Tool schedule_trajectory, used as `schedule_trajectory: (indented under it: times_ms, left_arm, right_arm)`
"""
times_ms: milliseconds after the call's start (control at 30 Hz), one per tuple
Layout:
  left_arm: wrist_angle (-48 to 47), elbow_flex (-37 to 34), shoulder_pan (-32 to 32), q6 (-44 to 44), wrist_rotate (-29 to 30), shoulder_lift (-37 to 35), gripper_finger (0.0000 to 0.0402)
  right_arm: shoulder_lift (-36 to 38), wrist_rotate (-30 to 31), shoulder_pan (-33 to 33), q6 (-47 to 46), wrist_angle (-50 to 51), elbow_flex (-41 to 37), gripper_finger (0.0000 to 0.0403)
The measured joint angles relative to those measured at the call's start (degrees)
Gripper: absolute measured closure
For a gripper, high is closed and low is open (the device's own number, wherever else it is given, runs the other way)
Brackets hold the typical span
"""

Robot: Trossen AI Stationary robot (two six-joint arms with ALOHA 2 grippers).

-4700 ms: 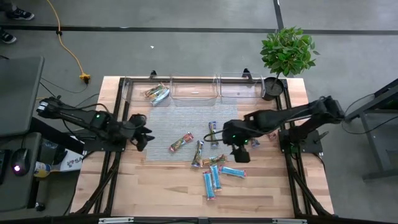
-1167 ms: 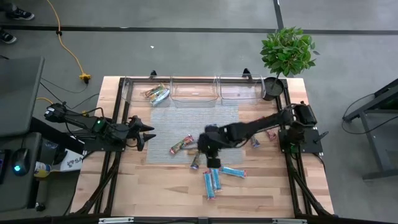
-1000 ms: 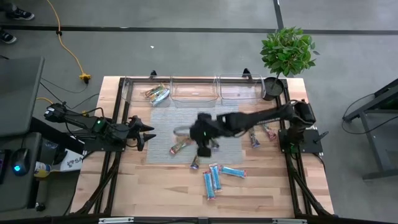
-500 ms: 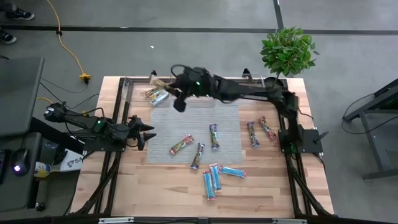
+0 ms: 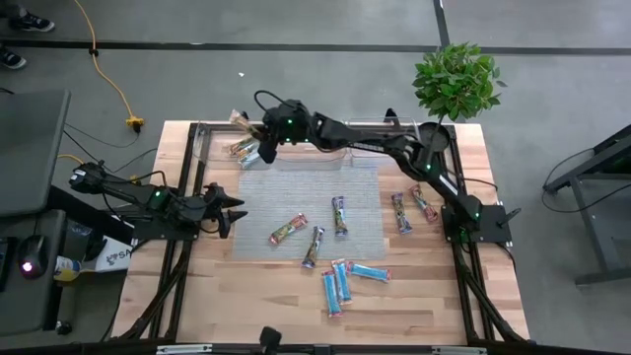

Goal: Pick and place Granola Bars by type
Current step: Put the yellow granola bar into the left transparent bin

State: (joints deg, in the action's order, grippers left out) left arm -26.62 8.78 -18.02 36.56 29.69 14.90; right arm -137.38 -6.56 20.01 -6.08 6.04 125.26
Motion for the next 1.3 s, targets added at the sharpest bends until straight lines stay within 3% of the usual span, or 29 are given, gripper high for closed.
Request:
schedule_trajectory:
  times_ms: [400, 567, 1033, 1200, 1300]
  left_arm:
    - [-0.01, 0.0, 0.01, 0.2, 0.72, 0.0, 0.0209]
    - [-0.03, 0.0, 0.01, 0.23, 0.75, 0.0, 0.0209]
    - [-0.05, 0.0, 0.0, 1.25, 0.79, 0.0, 0.0209]
    - [-0.05, 0.0, 0.0, 1.25, 0.79, 0.0, 0.0209]
    - [-0.05, 0.0, 0.0, 1.4, 0.77, 0.0, 0.0209]
  right_arm:
    - [0.0, -5.54, 0.92, -5.27, -11.09, -7.38, 0.032]
    - [0.0, -3.18, 0.29, -4.02, -11.44, -7.4, 0.0316]
    - [-1.14, -4.51, 0.29, -5.38, -12.49, -7.38, 0.0196]
    - [-0.39, -10.88, -1.0, -4.24, -10.96, -7.4, 0.0188]
    - [2.61, -15.0, -2.51, 1.18, -3.9, -7.4, 0.0187]
